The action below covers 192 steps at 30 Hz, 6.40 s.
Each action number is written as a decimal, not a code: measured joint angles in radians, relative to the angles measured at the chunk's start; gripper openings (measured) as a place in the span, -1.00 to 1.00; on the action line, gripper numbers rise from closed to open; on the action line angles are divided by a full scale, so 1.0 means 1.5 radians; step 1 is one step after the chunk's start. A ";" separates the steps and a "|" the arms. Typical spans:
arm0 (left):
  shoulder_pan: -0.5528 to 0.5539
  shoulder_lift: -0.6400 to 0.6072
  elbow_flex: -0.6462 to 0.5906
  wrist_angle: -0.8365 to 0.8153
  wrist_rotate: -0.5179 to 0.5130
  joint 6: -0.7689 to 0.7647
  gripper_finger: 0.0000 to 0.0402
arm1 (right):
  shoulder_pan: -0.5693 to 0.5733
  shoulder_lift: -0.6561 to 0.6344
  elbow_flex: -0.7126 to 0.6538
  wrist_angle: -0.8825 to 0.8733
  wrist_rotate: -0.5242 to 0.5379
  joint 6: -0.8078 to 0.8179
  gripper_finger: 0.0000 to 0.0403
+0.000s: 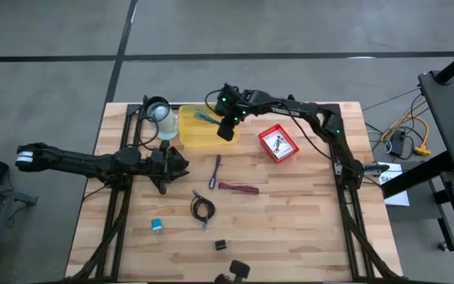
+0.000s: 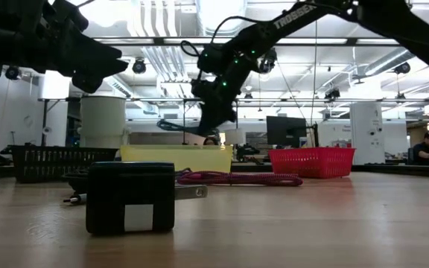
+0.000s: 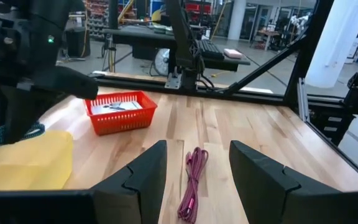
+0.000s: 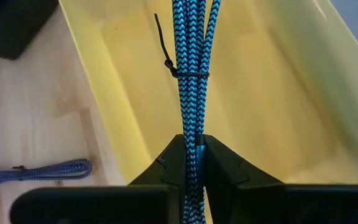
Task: Pick and place items into bin
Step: Put the blue charger cable into the yellow bin, then put the pink charger cable into the yellow bin, then put the purple charger cable into the yellow bin
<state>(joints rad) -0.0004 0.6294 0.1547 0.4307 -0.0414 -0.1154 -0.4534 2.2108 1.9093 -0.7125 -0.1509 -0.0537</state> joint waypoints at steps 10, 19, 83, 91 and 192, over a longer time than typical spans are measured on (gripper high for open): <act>0.000 0.003 0.000 0.003 0.000 0.032 -0.20 | -0.007 0.073 0.154 -0.100 0.016 -0.007 -0.76; 0.000 0.003 -0.001 0.003 0.000 0.031 -0.20 | -0.005 0.069 0.177 -0.121 0.015 -0.019 -0.48; 0.000 0.003 -0.004 0.003 -0.001 0.033 -0.20 | 0.303 0.039 -0.103 -0.156 0.014 -0.039 -0.24; 0.000 0.002 -0.005 0.004 -0.001 0.033 -0.20 | 0.302 0.038 -0.110 -0.151 0.016 -0.038 -0.50; 0.000 -0.020 -0.010 -0.014 0.000 0.030 -0.20 | 0.233 -0.018 -0.153 0.171 -0.078 -0.562 0.09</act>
<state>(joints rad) -0.0006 0.5995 0.1398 0.4091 -0.0414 -0.0704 -0.1040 2.1834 1.6805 -0.4561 -0.2673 -0.8973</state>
